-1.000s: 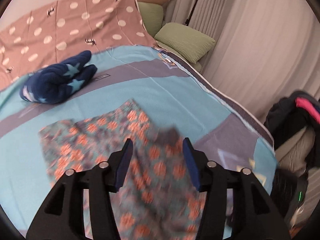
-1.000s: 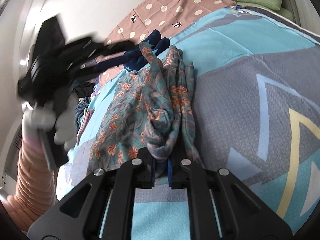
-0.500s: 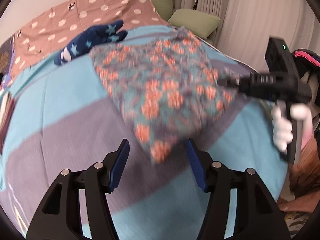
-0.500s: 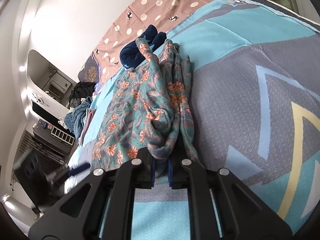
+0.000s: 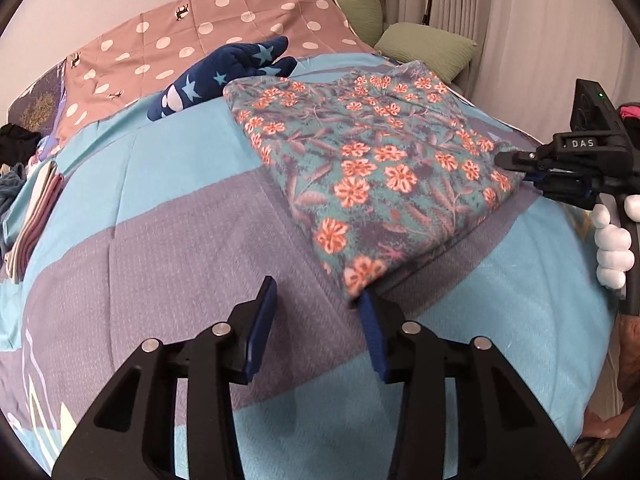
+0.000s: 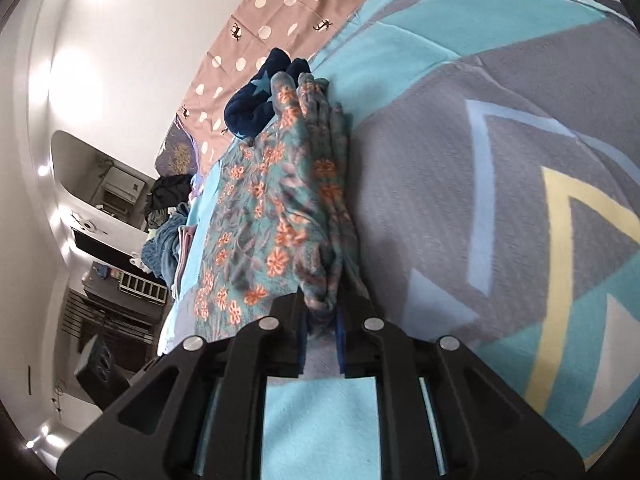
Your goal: Fold small clothes
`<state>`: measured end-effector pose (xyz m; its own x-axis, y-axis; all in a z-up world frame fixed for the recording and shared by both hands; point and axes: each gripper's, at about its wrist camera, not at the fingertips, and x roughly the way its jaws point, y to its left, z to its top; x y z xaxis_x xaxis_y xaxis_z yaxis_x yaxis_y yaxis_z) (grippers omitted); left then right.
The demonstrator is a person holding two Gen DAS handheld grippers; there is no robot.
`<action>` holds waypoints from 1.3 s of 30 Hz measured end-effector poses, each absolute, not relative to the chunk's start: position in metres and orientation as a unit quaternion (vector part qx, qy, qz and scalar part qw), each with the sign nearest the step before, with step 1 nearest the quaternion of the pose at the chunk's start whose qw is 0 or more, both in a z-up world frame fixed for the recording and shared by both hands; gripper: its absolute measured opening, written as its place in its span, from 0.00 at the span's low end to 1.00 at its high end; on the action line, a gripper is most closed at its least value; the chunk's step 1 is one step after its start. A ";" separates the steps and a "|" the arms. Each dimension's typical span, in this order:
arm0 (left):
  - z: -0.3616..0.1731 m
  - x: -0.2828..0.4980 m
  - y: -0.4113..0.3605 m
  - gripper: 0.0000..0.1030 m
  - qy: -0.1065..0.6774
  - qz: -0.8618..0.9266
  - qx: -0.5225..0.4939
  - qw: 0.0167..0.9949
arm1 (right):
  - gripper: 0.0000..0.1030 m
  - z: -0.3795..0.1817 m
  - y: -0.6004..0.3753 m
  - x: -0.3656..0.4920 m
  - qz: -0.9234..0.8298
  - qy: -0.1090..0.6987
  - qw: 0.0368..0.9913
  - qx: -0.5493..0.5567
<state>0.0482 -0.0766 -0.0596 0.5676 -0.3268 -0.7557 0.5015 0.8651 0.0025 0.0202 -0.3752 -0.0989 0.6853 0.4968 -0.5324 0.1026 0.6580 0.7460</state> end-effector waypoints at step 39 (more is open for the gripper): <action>-0.062 0.117 -0.085 0.39 0.399 -0.300 0.000 0.867 | 0.02 -0.090 -0.374 0.123 0.086 0.394 0.876 0.264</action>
